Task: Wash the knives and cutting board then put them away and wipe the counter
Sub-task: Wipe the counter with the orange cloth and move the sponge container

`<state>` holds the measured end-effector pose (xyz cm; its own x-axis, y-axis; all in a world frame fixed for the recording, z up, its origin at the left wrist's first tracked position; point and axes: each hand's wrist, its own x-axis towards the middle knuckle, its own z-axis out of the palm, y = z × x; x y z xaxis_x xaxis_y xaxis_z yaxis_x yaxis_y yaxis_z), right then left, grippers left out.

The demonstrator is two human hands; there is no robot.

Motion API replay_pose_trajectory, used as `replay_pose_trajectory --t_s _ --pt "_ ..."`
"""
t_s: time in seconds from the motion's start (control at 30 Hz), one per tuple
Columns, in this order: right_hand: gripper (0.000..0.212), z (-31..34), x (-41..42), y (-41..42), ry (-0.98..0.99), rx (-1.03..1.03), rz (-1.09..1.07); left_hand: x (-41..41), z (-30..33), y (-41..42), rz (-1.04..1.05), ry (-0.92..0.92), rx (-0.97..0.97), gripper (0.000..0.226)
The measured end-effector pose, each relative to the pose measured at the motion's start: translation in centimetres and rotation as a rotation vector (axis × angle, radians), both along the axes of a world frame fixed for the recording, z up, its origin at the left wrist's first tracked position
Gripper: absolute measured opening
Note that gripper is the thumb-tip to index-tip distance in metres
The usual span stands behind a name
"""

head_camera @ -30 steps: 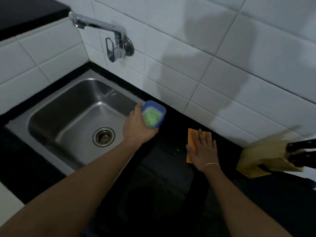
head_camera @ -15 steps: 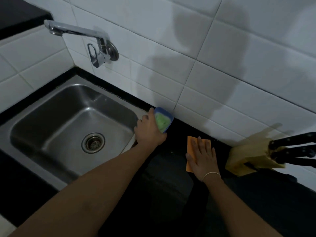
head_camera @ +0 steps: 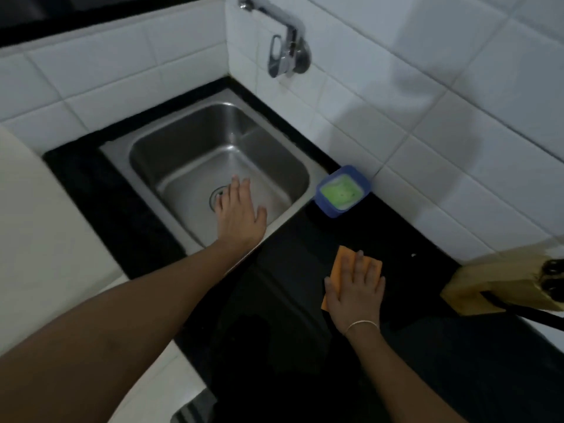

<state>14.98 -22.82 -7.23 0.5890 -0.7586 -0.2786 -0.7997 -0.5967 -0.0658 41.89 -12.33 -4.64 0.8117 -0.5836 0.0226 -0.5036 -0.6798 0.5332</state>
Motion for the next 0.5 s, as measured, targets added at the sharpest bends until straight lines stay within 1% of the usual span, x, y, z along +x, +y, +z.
replay_pose_trajectory --t_s 0.1,0.17,0.27,0.33,0.4,0.5 --pt "0.076 -0.2 5.3 6.0 -0.044 0.035 0.184 1.2 -0.8 6.1 0.058 0.065 0.017 0.07" --pt "0.075 -0.5 9.2 8.1 -0.075 0.025 0.265 1.9 -1.6 10.1 0.103 0.078 0.118 0.068" --pt "0.072 -0.3 13.2 7.3 -0.088 0.052 0.335 2.3 -2.9 15.2 0.125 0.098 0.288 0.069" --pt "0.071 -0.3 13.4 5.6 -0.081 0.055 0.39 2.5 -3.4 17.2 0.048 0.067 0.388 0.071" --pt "0.071 -0.2 11.2 4.2 -0.07 0.052 0.364 2.7 -3.1 18.0 -0.029 0.08 0.435 0.072" --pt "0.073 0.1 5.1 2.8 -0.058 0.032 0.141 3.1 -2.3 17.6 -0.066 0.141 0.483 0.074"
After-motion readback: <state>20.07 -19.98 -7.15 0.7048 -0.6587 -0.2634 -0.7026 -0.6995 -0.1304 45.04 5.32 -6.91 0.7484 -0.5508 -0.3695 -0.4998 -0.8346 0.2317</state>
